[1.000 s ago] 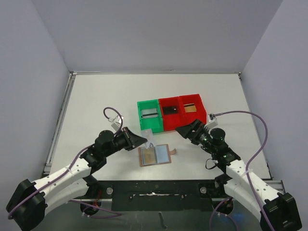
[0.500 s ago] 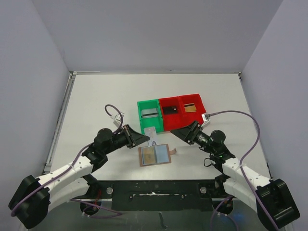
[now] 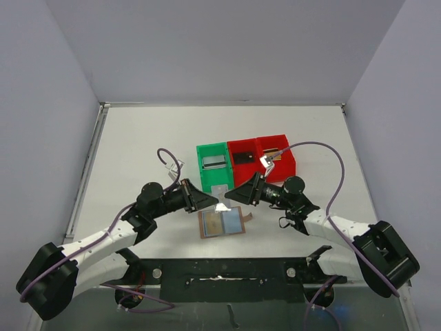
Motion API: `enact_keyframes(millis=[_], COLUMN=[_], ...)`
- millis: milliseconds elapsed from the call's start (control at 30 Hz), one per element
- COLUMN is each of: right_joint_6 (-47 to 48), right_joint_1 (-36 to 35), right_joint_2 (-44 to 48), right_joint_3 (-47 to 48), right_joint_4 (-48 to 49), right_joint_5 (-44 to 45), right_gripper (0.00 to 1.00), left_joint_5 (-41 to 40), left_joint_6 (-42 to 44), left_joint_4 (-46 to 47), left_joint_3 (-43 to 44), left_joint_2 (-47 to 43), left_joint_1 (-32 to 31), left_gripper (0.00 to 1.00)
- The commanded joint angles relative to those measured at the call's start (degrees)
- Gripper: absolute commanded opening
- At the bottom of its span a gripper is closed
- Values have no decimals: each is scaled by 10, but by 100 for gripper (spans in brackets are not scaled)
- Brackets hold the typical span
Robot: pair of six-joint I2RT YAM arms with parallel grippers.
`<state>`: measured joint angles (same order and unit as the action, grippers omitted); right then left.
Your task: Take the credit cards out of the card holder
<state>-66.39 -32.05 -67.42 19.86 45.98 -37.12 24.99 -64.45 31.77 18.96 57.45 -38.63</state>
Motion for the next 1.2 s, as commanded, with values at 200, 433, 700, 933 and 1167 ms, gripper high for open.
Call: enact_keyframes(millis=[200,433,700,933,1167], right_joint_6=[-9,-17,-32,-37,3], right_joint_1=[-14,-14,-13,-14,-13], right_joint_2=[-36,-51,-60,-60,-36], right_joint_3=[24,30,22,22,35], right_joint_4=[94,117,153,165,95], right_joint_5=[-41,-73,-86,-96,-86], right_gripper=[50,35,21,3,0], left_joint_5=[33,32,26,25,14], left_joint_6=[10,13,15,17,46], left_joint_4=[31,24,19,19,-41], left_joint_3=[33,30,27,30,49], left_joint_2=[-23,-26,-29,-31,-40], left_joint_1=[2,2,2,3,3], left_gripper=[0,0,0,0,22])
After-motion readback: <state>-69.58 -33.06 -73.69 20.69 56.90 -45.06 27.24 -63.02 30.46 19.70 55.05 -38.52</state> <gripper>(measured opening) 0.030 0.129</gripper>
